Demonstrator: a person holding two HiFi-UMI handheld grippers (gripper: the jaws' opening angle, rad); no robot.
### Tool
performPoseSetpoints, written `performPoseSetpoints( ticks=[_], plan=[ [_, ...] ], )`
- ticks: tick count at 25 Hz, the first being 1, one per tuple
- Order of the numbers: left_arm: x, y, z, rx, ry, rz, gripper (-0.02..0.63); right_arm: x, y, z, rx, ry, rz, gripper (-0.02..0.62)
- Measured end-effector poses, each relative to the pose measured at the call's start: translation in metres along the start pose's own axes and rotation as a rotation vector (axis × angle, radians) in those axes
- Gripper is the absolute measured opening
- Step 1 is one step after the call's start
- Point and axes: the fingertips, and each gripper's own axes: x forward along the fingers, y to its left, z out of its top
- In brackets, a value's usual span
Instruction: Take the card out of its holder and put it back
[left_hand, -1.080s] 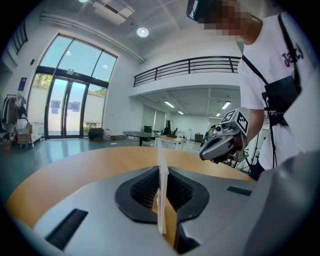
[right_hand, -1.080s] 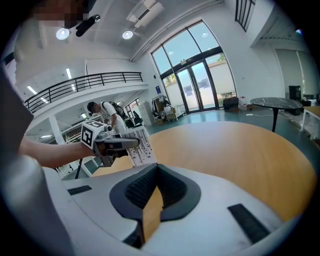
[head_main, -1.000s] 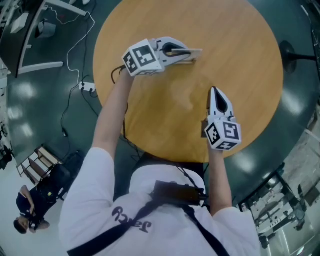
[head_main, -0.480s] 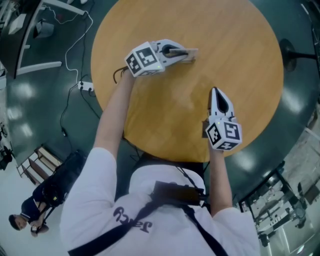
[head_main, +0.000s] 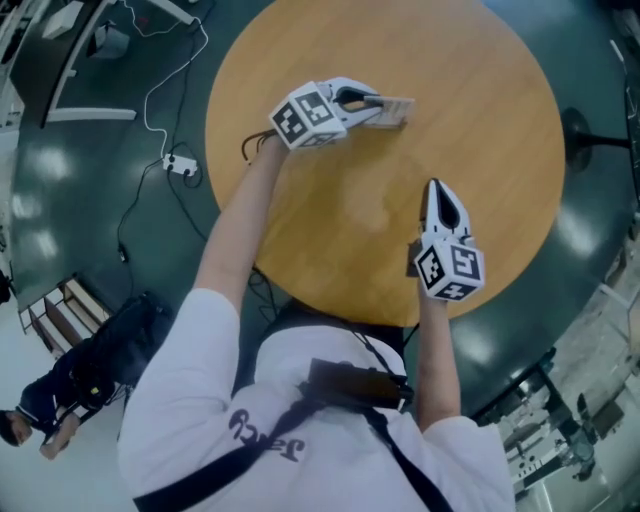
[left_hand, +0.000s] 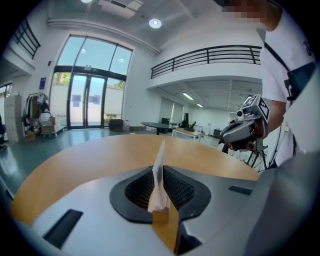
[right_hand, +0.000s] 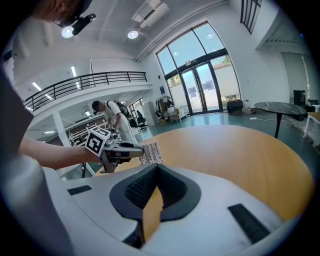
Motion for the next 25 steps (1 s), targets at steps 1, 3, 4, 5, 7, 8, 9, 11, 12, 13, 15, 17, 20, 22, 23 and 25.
performPoseSetpoints(
  ticks=[1,3,4,5,7,8,9,11,12,13,15,17,20,22,23,25],
  plan=[
    [-0.006,0.001,0.0,-0.014,-0.009,0.022,0.048,-0.002,0.002,0.0,-0.003,-0.004,-0.004,0.018],
    [-0.022,-0.001,0.002,-0.04,-0.03,0.056,0.048,-0.006,0.004,-0.002,0.0,-0.014,-0.02,0.018],
    [-0.031,-0.002,0.003,-0.051,-0.042,0.078,0.048,-0.007,0.005,-0.001,-0.001,-0.021,-0.025,0.018],
    [-0.04,-0.002,0.005,-0.062,-0.057,0.105,0.048,-0.006,0.006,0.002,-0.006,-0.03,-0.025,0.018],
    [-0.059,-0.004,0.009,-0.079,-0.084,0.157,0.048,-0.005,0.011,0.01,-0.023,-0.052,-0.019,0.018],
    [-0.068,-0.009,0.011,-0.08,-0.094,0.175,0.048,-0.007,0.015,0.013,-0.031,-0.063,-0.016,0.018],
    [-0.078,-0.016,0.015,-0.077,-0.107,0.191,0.048,-0.011,0.02,0.015,-0.039,-0.073,-0.013,0.018],
    [-0.095,-0.033,0.02,-0.078,-0.143,0.219,0.048,-0.02,0.033,0.015,-0.053,-0.093,-0.006,0.018],
    [-0.102,-0.042,0.019,-0.09,-0.16,0.23,0.048,-0.024,0.04,0.014,-0.06,-0.103,-0.002,0.018],
    [-0.108,-0.051,0.016,-0.108,-0.174,0.243,0.048,-0.028,0.046,0.013,-0.068,-0.112,0.002,0.018],
    [-0.119,-0.067,0.01,-0.154,-0.195,0.287,0.048,-0.037,0.059,0.01,-0.085,-0.131,0.01,0.018],
    [-0.13,-0.082,0.005,-0.207,-0.2,0.342,0.046,-0.044,0.071,0.007,-0.1,-0.148,0.017,0.018],
    [-0.14,-0.113,0.006,-0.226,-0.209,0.367,0.046,-0.055,0.088,0.009,-0.114,-0.185,0.02,0.018],
    [-0.147,-0.134,0.009,-0.213,-0.208,0.377,0.046,-0.064,0.099,0.012,-0.129,-0.215,0.021,0.018],
    [-0.151,-0.144,0.011,-0.208,-0.211,0.388,0.046,-0.069,0.105,0.012,-0.137,-0.228,0.025,0.018],
    [-0.162,-0.164,0.017,-0.201,-0.24,0.399,0.046,-0.079,0.12,0.011,-0.162,-0.248,0.04,0.018]
  ],
)
